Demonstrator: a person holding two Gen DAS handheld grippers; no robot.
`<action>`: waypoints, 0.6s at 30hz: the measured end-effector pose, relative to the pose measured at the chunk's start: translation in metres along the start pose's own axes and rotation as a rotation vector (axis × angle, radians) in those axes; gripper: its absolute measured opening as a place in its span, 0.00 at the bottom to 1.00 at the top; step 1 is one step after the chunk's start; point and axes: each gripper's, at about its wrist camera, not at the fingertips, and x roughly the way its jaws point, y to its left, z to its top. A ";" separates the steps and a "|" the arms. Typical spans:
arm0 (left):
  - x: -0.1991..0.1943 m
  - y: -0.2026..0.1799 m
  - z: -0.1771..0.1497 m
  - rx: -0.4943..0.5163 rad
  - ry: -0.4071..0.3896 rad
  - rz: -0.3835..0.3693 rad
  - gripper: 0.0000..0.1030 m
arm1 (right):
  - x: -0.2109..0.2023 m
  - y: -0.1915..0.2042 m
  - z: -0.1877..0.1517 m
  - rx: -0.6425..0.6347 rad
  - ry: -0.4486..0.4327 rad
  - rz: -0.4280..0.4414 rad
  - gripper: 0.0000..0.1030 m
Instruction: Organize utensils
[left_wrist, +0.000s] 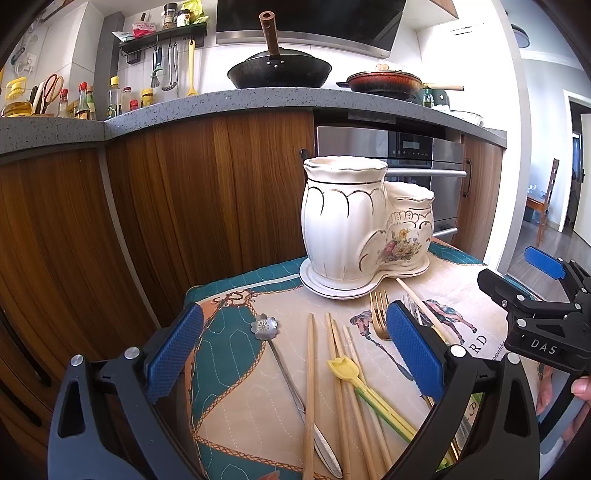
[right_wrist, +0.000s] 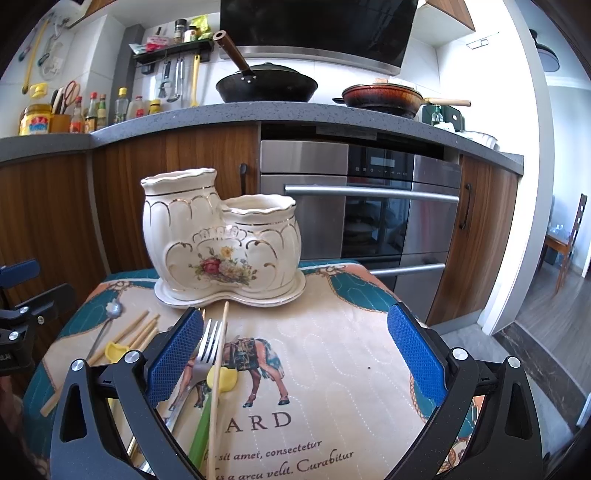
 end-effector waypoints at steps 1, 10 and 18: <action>0.000 0.000 0.000 0.000 0.000 0.000 0.95 | 0.000 0.000 0.000 0.001 0.001 0.000 0.96; -0.001 0.001 0.000 -0.001 -0.005 0.001 0.95 | 0.000 -0.001 0.000 0.002 0.001 0.000 0.96; -0.001 0.001 0.000 -0.001 -0.005 0.001 0.95 | 0.000 -0.001 0.000 0.002 0.002 -0.001 0.96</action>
